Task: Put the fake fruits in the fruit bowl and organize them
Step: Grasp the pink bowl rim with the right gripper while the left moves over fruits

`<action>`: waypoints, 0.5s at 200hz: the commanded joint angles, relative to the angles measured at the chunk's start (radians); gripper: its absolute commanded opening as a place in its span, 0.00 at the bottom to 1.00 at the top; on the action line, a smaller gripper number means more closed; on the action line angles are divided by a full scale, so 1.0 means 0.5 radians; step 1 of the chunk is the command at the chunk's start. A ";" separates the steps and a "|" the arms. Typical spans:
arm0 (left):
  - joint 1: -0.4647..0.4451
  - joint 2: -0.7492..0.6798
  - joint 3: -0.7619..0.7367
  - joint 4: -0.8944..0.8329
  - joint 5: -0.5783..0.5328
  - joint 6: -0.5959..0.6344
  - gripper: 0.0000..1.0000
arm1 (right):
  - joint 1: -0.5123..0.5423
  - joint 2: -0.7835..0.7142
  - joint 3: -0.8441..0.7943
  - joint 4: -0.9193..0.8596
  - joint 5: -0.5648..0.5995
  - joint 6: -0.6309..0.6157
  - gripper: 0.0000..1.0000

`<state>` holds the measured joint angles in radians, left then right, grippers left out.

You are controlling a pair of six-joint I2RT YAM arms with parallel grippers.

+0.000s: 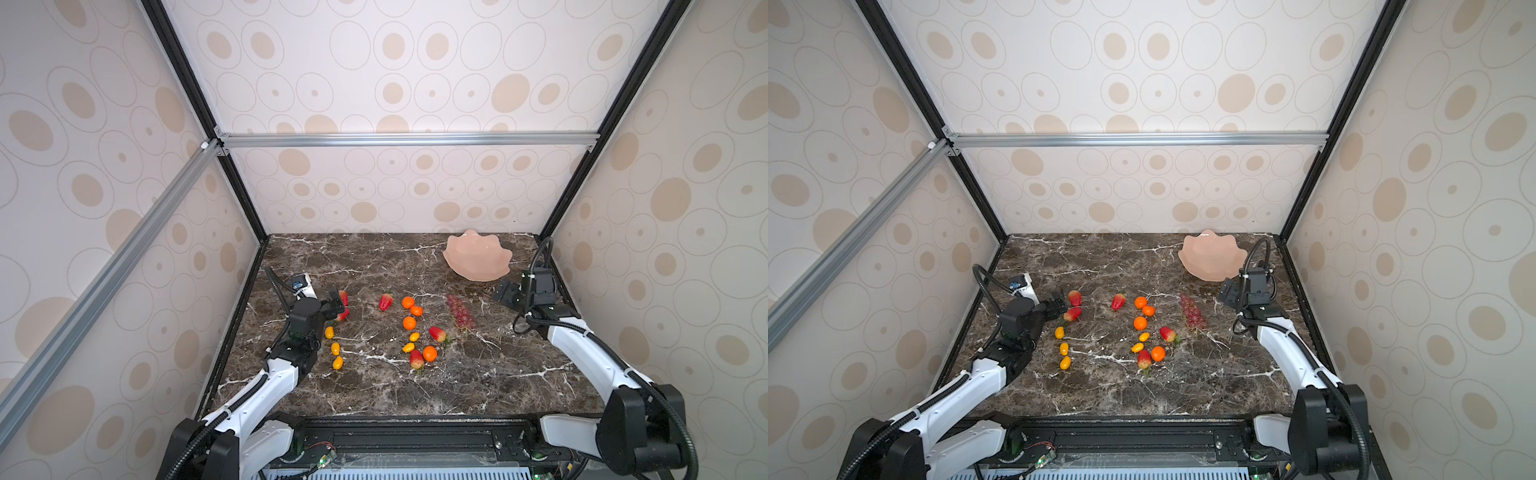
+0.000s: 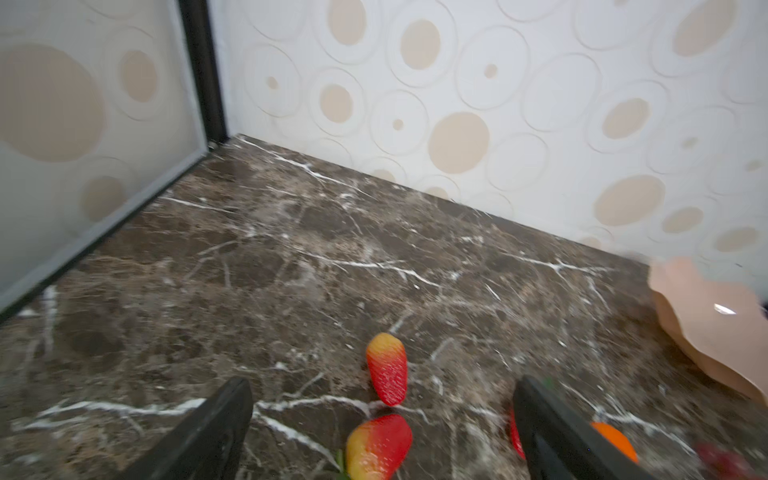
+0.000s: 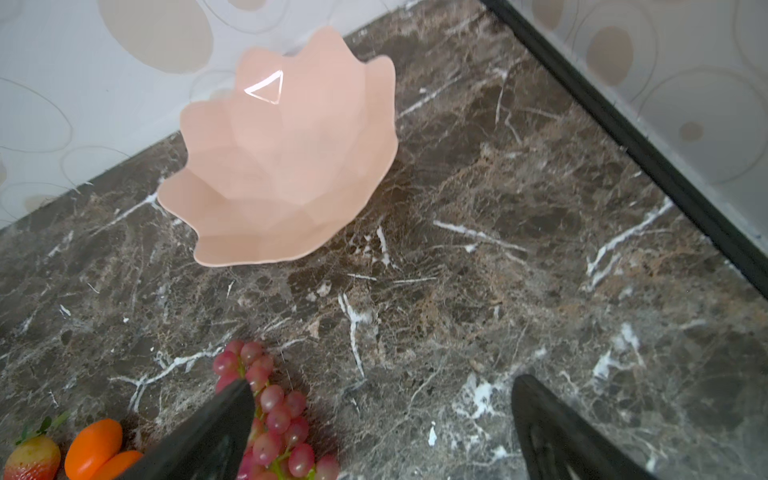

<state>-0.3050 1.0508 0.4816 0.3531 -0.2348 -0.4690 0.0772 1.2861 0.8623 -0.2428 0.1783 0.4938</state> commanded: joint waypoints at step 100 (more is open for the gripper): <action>-0.770 0.596 0.525 0.297 0.733 0.199 0.98 | -0.186 0.666 0.512 -0.254 -0.726 0.452 0.84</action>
<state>-0.6334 1.2968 0.6739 0.4553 0.1188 -0.4133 -0.0036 1.5829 1.0828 -0.3771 -0.0990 0.6380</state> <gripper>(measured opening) 0.982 0.845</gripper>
